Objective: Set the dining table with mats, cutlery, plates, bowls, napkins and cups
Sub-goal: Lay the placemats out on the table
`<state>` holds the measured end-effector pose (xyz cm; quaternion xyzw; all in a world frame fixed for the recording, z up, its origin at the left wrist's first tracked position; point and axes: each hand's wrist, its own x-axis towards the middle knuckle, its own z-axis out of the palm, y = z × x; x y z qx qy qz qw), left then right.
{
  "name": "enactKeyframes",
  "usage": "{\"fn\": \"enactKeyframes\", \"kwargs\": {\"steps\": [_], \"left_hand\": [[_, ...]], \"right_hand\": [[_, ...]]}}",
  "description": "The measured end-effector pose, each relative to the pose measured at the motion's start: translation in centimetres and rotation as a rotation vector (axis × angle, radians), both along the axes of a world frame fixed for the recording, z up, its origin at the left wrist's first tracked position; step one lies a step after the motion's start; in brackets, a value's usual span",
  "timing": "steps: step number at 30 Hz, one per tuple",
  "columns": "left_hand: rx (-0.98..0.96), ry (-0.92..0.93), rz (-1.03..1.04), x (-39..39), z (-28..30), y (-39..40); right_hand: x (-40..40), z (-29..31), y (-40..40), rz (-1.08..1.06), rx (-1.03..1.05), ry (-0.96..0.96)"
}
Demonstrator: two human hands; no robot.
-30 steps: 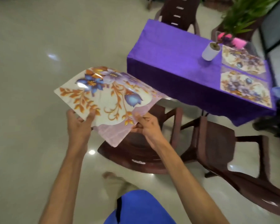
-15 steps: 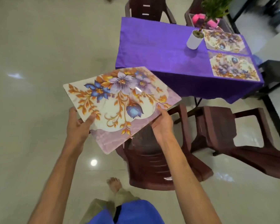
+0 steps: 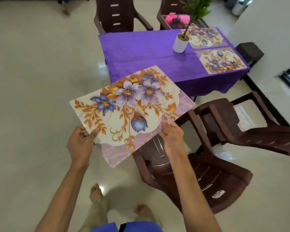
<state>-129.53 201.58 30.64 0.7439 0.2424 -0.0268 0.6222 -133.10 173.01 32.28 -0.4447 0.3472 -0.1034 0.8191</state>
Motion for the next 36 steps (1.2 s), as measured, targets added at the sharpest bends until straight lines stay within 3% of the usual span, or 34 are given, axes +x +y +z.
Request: {"fn": "enactKeyframes", "kwargs": {"steps": [5, 8, 10, 12, 16, 22, 25, 33, 36], "left_hand": [[-0.056, 0.024, -0.202, 8.0, 1.1, 6.1], [-0.223, 0.080, -0.319, 13.1, 2.0, 7.9], [-0.391, 0.111, -0.325, 16.5, 2.4, 8.6], [-0.435, 0.100, -0.309, 20.4, 2.6, 9.0], [-0.305, 0.062, -0.399, 27.9, 2.0, 9.0], [0.097, -0.045, -0.617, 38.1, -0.2, 7.0], [0.207, -0.097, -0.684, 42.8, -1.1, 5.3], [0.234, -0.090, -0.765, 56.4, -1.5, 0.3], [0.104, -0.006, -0.768, 61.6, -2.2, -1.3]], "right_hand": [[3.8, 1.9, 6.2, -0.163, 0.008, 0.055], [6.4, 3.1, 8.0, -0.230, -0.019, 0.049], [7.8, 3.6, 8.4, -0.245, -0.059, 0.054], [9.4, 3.9, 8.4, -0.254, -0.102, 0.063], [12.3, 3.0, 7.6, -0.309, -0.087, 0.118], [19.2, 0.5, 6.1, -0.386, -0.049, 0.127], [23.7, -0.5, 5.4, -0.402, -0.067, 0.147], [35.5, -1.4, 2.3, -0.525, -0.091, 0.227], [39.2, -1.6, 1.3, -0.671, -0.055, 0.232]]}}
